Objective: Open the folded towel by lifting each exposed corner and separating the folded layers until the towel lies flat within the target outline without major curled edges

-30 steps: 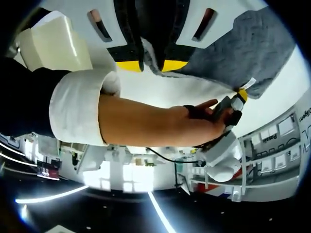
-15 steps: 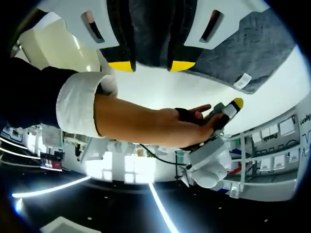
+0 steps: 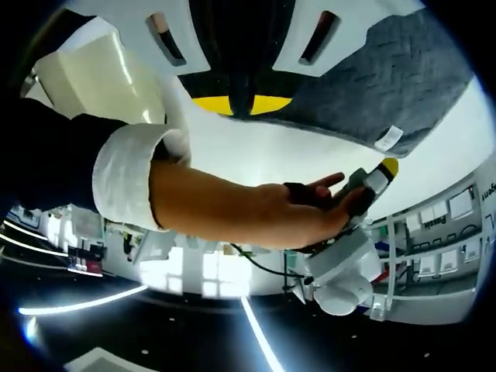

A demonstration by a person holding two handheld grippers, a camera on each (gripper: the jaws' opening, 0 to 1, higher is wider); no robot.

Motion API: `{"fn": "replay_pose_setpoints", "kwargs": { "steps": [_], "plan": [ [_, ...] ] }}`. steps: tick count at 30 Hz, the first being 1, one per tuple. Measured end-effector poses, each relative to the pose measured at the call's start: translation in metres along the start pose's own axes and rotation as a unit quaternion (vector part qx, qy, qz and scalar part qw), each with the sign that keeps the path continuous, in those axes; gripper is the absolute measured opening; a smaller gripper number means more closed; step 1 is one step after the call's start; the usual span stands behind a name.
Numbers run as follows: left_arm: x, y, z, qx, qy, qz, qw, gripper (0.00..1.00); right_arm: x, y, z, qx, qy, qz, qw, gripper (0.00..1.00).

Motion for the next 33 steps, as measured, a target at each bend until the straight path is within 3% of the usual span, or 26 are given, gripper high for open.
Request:
{"fn": "replay_pose_setpoints", "kwargs": {
  "steps": [10,15,20,24,33],
  "plan": [
    [0.016,-0.023,-0.010,0.012,0.010,-0.029,0.9995,0.01,0.010,-0.005,-0.007,-0.020,0.007,-0.002,0.9998,0.00],
    [0.025,-0.031,-0.012,0.015,0.020,-0.033,0.9991,0.01,0.017,-0.026,-0.012,-0.055,0.040,-0.016,0.9976,0.00],
    [0.029,-0.037,-0.018,0.024,0.027,-0.034,0.9988,0.01,0.023,-0.047,-0.016,-0.054,0.051,-0.021,0.9970,0.00],
    [0.032,-0.039,-0.023,0.020,0.035,-0.036,0.9985,0.01,0.019,-0.043,-0.026,-0.050,0.061,-0.028,0.9965,0.00],
    [0.034,-0.046,-0.028,0.021,0.048,-0.039,0.9979,0.01,0.013,-0.039,-0.030,-0.021,0.036,-0.028,0.9988,0.00]
  ]
}}
Point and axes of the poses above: the point that each gripper's makers call its tool centre point, and the gripper's own axes: x roughly forward along the fingers, y roughly to its left, z roughly out of its top, the point moved 1 cm from there along -x, roughly backward along the fingers, and after that the axes turned 9 degrees about z, right-handed, at the moved point
